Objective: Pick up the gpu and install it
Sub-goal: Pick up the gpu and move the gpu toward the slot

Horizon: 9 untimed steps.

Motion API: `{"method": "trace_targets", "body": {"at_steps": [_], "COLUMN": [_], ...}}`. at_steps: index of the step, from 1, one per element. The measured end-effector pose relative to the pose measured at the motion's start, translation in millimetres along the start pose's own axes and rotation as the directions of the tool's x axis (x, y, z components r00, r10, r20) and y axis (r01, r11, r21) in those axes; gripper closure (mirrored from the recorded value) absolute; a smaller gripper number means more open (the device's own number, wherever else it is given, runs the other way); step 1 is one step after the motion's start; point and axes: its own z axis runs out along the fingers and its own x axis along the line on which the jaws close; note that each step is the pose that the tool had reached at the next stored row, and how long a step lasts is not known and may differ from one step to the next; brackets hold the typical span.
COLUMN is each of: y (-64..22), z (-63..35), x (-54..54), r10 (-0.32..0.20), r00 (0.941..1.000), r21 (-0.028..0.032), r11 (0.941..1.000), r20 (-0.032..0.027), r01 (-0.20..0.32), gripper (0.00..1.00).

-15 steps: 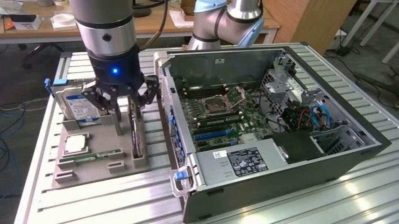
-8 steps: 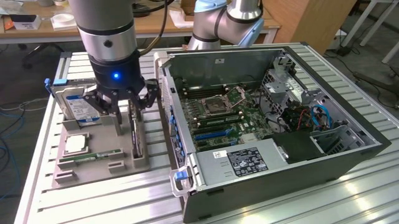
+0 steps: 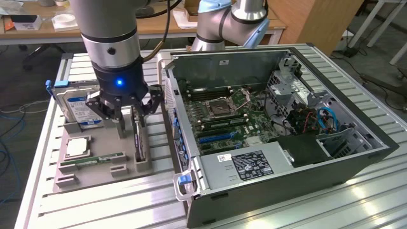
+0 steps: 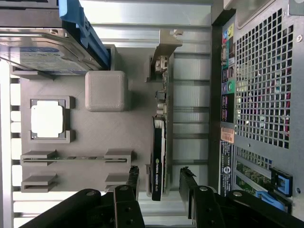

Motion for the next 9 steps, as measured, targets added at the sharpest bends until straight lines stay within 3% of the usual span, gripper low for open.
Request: {"method": "trace_targets", "body": {"at_steps": [9], "y": [-1.2], "z": [9.8], "x": [0.2], "r10": [0.000], "r00": [1.0000], "r21": [0.0000], "r11": [1.0000], "r20": [0.0000], "r01": [0.000], "gripper": [0.53]}}
